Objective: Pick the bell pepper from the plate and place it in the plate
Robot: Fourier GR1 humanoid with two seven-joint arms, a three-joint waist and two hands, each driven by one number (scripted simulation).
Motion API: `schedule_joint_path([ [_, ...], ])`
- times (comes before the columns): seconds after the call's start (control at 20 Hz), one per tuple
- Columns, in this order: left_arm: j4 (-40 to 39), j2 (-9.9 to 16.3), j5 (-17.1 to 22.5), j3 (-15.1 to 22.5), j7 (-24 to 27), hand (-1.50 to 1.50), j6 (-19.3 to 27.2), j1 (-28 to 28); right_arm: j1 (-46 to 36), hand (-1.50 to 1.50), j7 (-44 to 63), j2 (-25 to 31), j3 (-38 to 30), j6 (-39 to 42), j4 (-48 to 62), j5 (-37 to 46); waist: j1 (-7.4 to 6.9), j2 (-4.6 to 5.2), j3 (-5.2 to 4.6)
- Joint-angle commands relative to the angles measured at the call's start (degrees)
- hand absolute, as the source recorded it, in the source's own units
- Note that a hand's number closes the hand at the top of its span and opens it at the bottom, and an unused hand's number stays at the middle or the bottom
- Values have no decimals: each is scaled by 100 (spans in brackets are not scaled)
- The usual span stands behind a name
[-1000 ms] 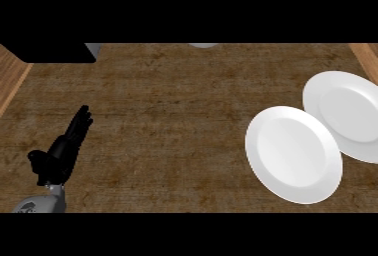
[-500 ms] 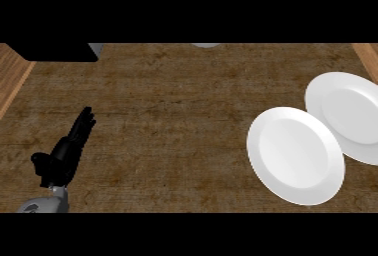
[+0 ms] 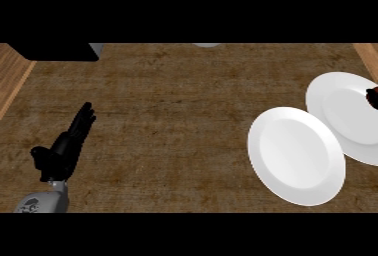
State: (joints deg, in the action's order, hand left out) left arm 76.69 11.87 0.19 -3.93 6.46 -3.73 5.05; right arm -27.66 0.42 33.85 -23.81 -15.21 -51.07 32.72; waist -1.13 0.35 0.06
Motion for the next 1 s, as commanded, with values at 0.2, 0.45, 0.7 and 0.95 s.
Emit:
schedule_joint_path([
  [0.2, 134, -71, -91, 25, -15, 0, 4, -242, -1020, -150, 281, -156, -47, -538, 1656, 95, 26, -16, -3],
  [0.45, 233, -4, -3, -57, 126, 0, -102, -391, -957, -150, -875, -199, -855, -999, 2133, -701, -1, -6, 6],
  [0.7, 255, 103, 154, -249, -141, 0, -128, -147, -987, -150, -1319, 133, -1662, -621, 1853, -1656, 87, -29, 7],
  [0.95, 42, 160, 142, -292, -120, 0, -195, -95, -267, -150, -2076, 199, -2419, 354, 1808, -2676, 196, -41, 5],
])
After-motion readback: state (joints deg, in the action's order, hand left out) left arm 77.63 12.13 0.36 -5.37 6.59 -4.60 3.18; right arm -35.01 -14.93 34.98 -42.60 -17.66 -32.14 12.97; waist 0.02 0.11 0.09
